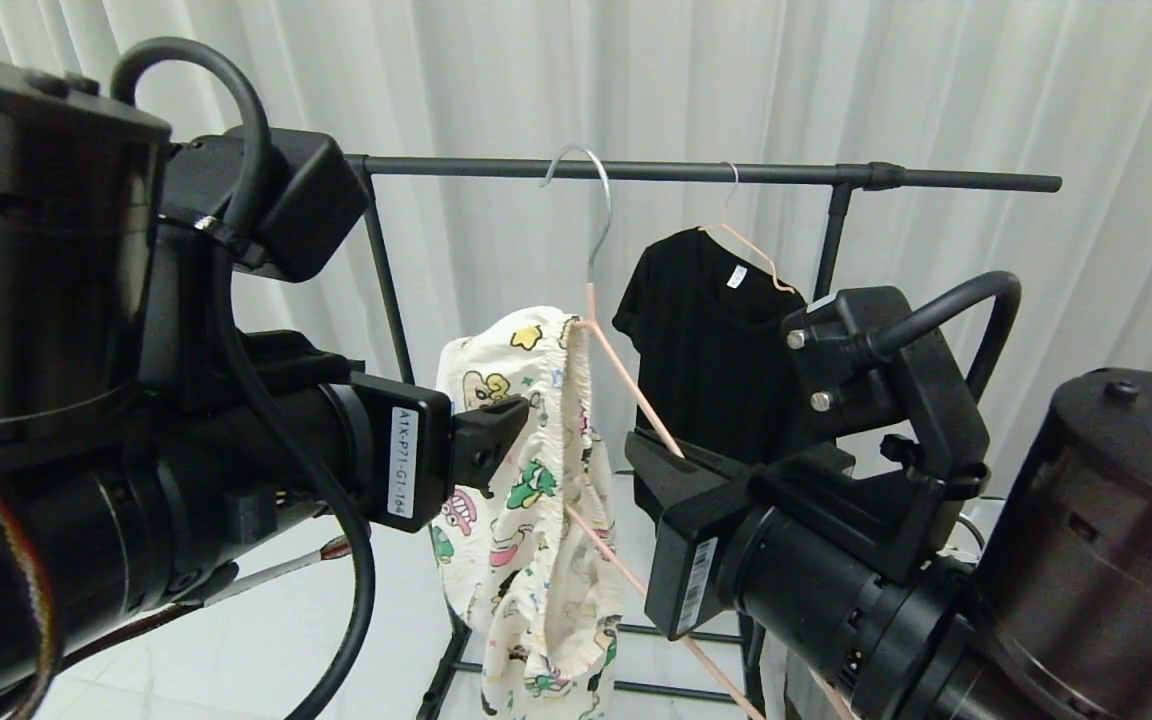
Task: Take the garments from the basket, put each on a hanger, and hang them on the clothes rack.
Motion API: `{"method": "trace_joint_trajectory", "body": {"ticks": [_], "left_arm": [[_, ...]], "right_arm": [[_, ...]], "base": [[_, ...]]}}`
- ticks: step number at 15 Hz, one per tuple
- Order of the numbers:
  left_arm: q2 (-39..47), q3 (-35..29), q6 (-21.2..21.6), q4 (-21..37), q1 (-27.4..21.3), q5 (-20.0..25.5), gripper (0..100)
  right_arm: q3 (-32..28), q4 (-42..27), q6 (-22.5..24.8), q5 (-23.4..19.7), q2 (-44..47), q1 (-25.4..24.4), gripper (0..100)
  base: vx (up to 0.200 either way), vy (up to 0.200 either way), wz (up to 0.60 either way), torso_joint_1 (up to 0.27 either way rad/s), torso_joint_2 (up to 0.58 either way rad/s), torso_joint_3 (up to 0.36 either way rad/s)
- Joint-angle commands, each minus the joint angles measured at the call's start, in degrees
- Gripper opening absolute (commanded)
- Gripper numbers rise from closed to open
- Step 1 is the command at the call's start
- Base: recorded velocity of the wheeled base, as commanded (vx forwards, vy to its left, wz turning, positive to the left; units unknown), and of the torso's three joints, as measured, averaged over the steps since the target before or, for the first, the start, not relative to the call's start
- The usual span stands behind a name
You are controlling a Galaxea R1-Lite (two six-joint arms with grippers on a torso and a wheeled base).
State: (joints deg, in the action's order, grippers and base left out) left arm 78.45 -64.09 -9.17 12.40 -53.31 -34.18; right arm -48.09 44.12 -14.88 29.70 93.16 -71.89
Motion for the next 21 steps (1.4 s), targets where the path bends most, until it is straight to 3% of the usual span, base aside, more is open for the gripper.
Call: {"method": "trace_joint_trajectory", "body": {"ticks": [1, 3, 5, 7, 8, 9, 11, 13, 14, 18, 21], "left_arm": [[-0.22, 0.54, 0.11, 0.08, 0.05, -0.01, 100], [-2.51, 2.04, 0.2, 0.08, 0.84, 0.08, 100], [-7.08, 4.41, 3.89, -0.01, 2.68, 2.19, 100], [-11.91, 5.2, 11.54, -0.01, 6.2, 11.42, 100], [-16.13, 7.57, 20.68, -0.01, 11.56, 22.84, 100], [-18.42, 10.21, 26.57, -0.01, 15.6, 30.93, 100], [-19.65, 13.81, 34.92, -0.01, 18.77, 41.3, 100], [-18.59, 14.96, 37.64, -0.01, 18.5, 43.59, 100], [-16.31, 15.66, 37.82, -0.8, 15.25, 44.38, 100], [-10.59, 16.71, 37.47, -3.96, 6.9, 46.31, 100], [-7.43, 17.42, 36.85, -6.86, 5.5, 46.57, 100]], "right_arm": [[0.1, 0.35, 0.38, 0.01, -0.08, 0.61, 0], [0.54, 1.23, 3.46, -0.08, -0.96, 2.19, 0], [4.76, 1.23, 4.95, -2.27, -4.48, 2.89, 0], [10.04, 1.23, 6.62, -5.7, -8.79, 2.89, 0], [13.99, 1.23, 8.56, -8.6, -12.92, 2.89, 0], [16.98, 1.23, 9.17, -10.8, -15.55, 2.89, 0], [21.37, 1.23, 11.02, -14.32, -19.95, 2.81, 0], [23.92, 1.23, 11.72, -16.42, -22.06, 2.54, 0], [26.3, 1.23, 11.98, -17.92, -23.55, 0.52, 0], [27.88, 1.23, 12.6, -17.92, -23.99, -6.86, 0], [27.7, 1.23, 13.57, -17.92, -24.25, -8.27, 0]], "base": [[0.0, 0.0, 0.0, 0.0, 0.0, 0.0], [0.0, 0.0, 0.0, 0.0, 0.0, 0.0], [0.0, 0.0, 0.0, 0.0, 0.0, 0.0], [0.0, 0.0, 0.0, 0.0, 0.0, 0.0], [0.0, 0.0, 0.0, 0.0, 0.0, 0.0], [0.0, 0.0, 0.0, 0.0, 0.0, 0.0], [0.0, 0.0, 0.0, 0.0, 0.0, 0.0], [0.0, 0.0, 0.0, 0.0, 0.0, 0.0], [0.0, 0.0, 0.0, 0.0, 0.0, 0.0], [0.0, 0.0, 0.0, 0.0, 0.0, 0.0], [0.0, 0.0, 0.0, 0.0, 0.0, 0.0]]}}
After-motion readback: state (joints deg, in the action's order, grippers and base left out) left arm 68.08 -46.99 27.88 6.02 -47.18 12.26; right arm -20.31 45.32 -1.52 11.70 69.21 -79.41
